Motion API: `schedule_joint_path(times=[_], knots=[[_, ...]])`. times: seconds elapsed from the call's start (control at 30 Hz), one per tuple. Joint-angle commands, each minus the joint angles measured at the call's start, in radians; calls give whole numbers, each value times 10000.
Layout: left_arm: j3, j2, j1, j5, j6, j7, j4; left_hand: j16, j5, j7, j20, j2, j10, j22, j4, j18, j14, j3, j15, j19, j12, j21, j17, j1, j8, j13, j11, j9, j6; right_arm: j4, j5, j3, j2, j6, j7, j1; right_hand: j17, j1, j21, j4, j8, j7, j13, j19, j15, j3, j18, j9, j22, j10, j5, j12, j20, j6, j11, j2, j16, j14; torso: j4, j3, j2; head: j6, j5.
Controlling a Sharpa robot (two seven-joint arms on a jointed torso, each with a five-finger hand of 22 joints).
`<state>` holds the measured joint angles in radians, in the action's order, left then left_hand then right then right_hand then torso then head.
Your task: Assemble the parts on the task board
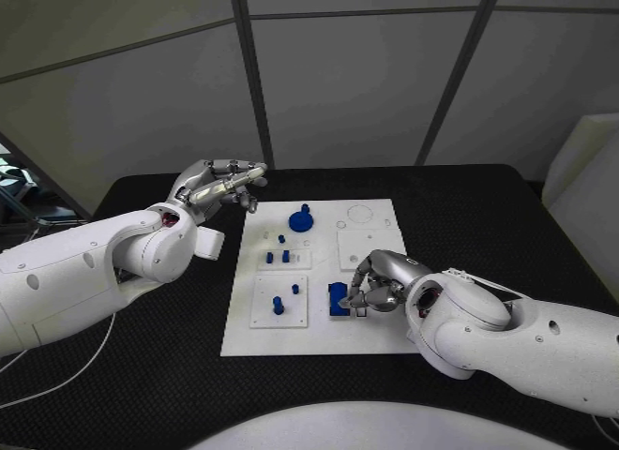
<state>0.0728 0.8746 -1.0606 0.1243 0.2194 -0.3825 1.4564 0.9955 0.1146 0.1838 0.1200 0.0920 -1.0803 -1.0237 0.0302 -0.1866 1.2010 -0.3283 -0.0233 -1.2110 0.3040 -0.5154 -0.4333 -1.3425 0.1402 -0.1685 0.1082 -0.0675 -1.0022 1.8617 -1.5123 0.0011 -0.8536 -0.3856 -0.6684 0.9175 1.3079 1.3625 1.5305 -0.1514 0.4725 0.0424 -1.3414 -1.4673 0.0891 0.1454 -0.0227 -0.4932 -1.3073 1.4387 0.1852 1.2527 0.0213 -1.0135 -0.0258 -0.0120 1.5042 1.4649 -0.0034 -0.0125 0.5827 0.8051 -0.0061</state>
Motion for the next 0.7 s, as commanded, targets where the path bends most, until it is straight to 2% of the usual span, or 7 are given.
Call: schedule_joint_path(times=[0.03,0.2,0.33,0.4,0.5,0.63,0.7], knots=[[5,3,-14,-28,-104,-26,14,34,12,-15,27,-14,69,14,1,75,-63,60,-14,33,27,20,13,-70,12,-17,-27,-4,50,69,-443,6,-63,-100,25,15,1127,236,58,110,10,-63,148,-809,76,-32,113,-16,-2227,2,-30,-74,-61,9,-101,-100,-26,770,-26,-7,5,-7,-19],[4,-5,-14,-28,-107,-30,1,34,12,-15,27,-14,69,14,1,75,-63,60,-14,33,27,20,13,-70,12,-17,-27,-4,50,260,-613,4,-320,-326,137,15,1126,321,61,165,-3,-64,144,-810,78,-69,114,-18,-2230,-1,0,-79,-65,7,-104,-119,-27,769,-18,-11,-8,-17,-72],[2,-7,-13,-28,-105,-30,-9,34,12,-15,27,-14,69,14,1,75,-63,60,-14,33,27,20,13,-70,12,-17,-27,-4,50,471,-598,44,-738,-587,294,17,1071,202,20,81,-137,11,224,-783,45,-33,101,28,-2184,-71,242,-214,-51,140,-49,-125,-57,756,-19,-10,-5,-29,-125],[0,-2,-12,-28,-105,-32,-7,34,12,-15,27,-14,69,14,1,75,-63,60,-14,33,27,20,13,-70,12,-17,-27,-4,50,552,-509,137,-1107,-709,429,19,1012,63,-15,-36,-320,99,307,-760,-5,7,91,107,-2146,-139,396,-349,-19,305,19,-138,-89,742,-18,-7,-3,-52,-166],[-2,2,-11,-28,-98,-32,-13,34,12,-15,27,-14,69,14,1,75,-63,60,-14,33,27,20,13,-70,12,-17,-27,-4,50,601,-378,204,-1585,-790,549,23,945,-147,-63,-227,-676,255,453,-727,-104,87,77,273,-2093,-244,544,-576,51,553,145,-132,-128,726,-49,-10,-5,-59,-188],[-5,-4,-10,-28,-97,-34,-6,34,12,-15,27,-14,69,14,1,75,-63,60,-14,33,27,20,13,-70,12,-17,-27,-4,50,616,-312,244,-2133,-752,614,30,905,-440,-100,-551,-1197,413,595,-703,-236,306,66,543,-2055,-333,1216,-804,186,626,288,-41,-157,716,-44,2,7,-56,-313],[-6,-9,-10,-28,-98,-37,4,34,12,-15,27,-14,69,14,1,75,-63,60,-14,33,27,20,13,-70,12,-17,-27,-4,50,605,-326,255,-2389,-690,609,31,911,-421,-102,-605,-1373,439,615,-702,-263,369,65,647,-2055,-339,1323,-841,224,568,315,-24,-157,718,-25,2,17,-65,-405]])
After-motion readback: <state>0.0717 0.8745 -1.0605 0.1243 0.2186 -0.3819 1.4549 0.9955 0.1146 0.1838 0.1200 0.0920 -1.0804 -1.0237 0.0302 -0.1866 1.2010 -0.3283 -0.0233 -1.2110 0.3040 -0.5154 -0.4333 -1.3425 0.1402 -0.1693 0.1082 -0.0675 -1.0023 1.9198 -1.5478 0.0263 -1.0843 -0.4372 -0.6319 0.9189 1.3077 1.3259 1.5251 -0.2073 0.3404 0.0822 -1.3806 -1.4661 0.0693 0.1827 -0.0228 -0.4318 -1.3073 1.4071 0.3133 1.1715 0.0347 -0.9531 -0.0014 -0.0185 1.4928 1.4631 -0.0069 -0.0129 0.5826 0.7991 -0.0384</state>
